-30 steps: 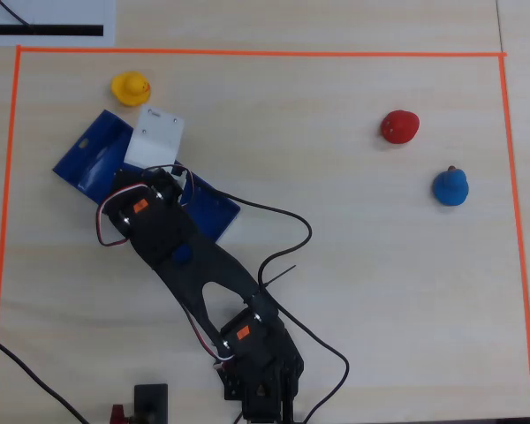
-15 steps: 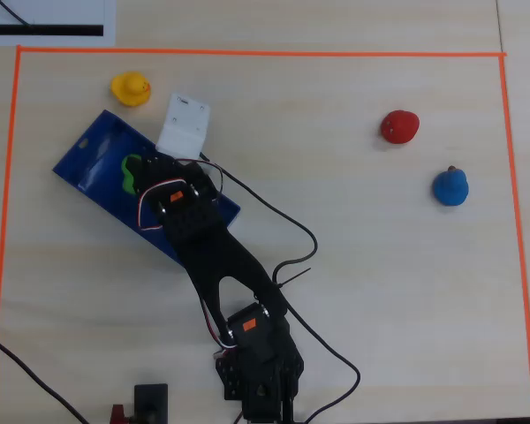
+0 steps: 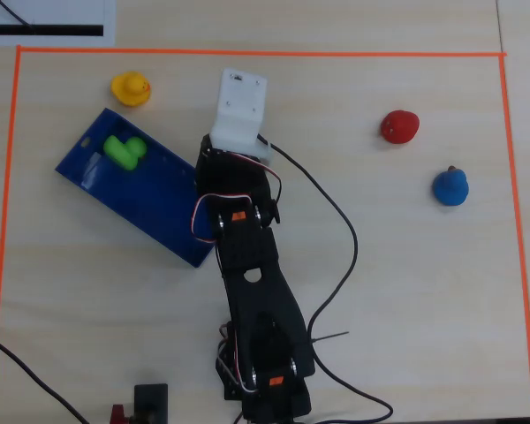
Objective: Grasp green duck and put it into box.
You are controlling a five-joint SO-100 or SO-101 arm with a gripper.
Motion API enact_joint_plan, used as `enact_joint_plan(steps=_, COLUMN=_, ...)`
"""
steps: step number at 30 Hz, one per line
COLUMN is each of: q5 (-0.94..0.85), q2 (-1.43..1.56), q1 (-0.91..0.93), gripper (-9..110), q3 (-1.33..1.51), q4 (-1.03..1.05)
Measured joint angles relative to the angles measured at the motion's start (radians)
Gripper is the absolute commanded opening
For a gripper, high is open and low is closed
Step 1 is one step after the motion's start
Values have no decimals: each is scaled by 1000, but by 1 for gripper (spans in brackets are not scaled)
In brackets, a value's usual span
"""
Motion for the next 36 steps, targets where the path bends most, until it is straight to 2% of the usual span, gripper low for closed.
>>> enact_joint_plan(steps=5, q5=-133, q2=258, q1=101, gripper=0, q3=252, q4=-267)
enact_joint_plan(steps=9, q5=-241, q2=508, q1=107, gripper=0, q3=541, q4=-495)
enact_joint_plan(steps=13, q5=-272, q2=713, q1=109, gripper=0, q3=801, q4=-534)
enact_joint_plan(steps=16, q5=-242, q2=834, q1=106, gripper=0, q3=894, q4=-448)
enact_joint_plan(steps=26, q5=-156, q2=1032, q1=107, gripper=0, q3=896, q4=14)
enact_joint_plan(steps=32, q5=-112, q2=1103, q1=115, gripper=0, q3=896, q4=198)
enact_joint_plan(steps=36, q5=-106, q2=1106, q1=138, gripper=0, q3=896, q4=239)
